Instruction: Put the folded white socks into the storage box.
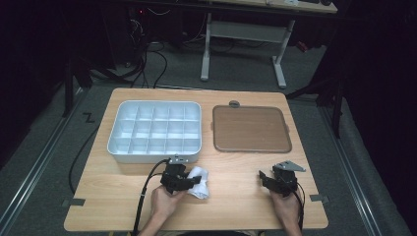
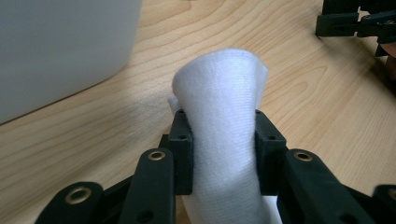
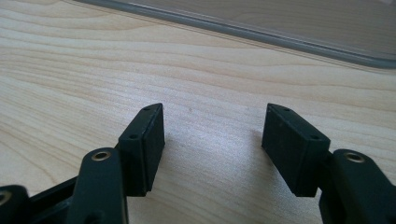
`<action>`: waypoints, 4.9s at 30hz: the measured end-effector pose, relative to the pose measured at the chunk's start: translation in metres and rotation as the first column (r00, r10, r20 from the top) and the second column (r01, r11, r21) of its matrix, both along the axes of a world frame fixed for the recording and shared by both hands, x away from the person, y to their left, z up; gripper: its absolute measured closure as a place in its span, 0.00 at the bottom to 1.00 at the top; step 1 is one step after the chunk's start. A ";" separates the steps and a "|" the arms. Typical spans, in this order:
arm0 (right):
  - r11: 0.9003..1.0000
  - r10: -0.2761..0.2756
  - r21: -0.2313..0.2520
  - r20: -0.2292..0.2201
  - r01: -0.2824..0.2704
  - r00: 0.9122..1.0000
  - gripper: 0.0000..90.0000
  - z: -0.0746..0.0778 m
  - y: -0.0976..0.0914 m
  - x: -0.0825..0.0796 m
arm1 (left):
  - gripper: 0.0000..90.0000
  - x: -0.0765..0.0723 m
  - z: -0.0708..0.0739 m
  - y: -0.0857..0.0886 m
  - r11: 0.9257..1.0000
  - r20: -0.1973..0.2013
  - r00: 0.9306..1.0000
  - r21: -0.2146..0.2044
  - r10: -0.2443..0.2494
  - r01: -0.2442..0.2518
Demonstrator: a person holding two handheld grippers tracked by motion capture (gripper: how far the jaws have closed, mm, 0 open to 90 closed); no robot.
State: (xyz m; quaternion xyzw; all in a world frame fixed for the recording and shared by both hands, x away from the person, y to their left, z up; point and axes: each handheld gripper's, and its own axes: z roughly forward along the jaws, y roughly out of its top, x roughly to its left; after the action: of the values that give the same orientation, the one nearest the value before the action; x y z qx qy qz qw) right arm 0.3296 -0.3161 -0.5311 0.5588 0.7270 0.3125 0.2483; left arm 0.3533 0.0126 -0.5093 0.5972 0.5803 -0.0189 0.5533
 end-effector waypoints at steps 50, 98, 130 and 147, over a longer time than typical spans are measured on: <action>1.000 0.014 -0.007 -0.003 -0.014 1.000 0.43 0.000 0.002 0.001 | 0.74 -0.005 0.049 0.080 0.991 0.029 0.998 -0.118 0.061 -0.057; 1.000 0.020 -0.007 -0.003 -0.020 1.000 0.43 0.000 0.004 0.001 | 0.74 0.067 0.089 0.121 0.964 0.003 0.985 -0.206 0.170 -0.166; 1.000 0.026 -0.007 -0.003 -0.026 1.000 0.43 0.000 0.004 0.001 | 0.74 0.103 0.069 0.123 0.973 -0.040 0.977 -0.091 0.209 -0.212; 1.000 0.027 -0.007 -0.002 -0.027 1.000 0.43 0.000 0.004 0.001 | 0.74 0.115 0.044 0.123 0.974 -0.107 0.973 -0.072 0.206 -0.214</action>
State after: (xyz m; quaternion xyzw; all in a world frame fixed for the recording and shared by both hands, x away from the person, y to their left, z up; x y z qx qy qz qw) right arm 0.3304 -0.3122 -0.5312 0.5482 0.7360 0.3125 0.2453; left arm 0.4678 0.1355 -0.4650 0.5073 0.6656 -0.0137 0.5472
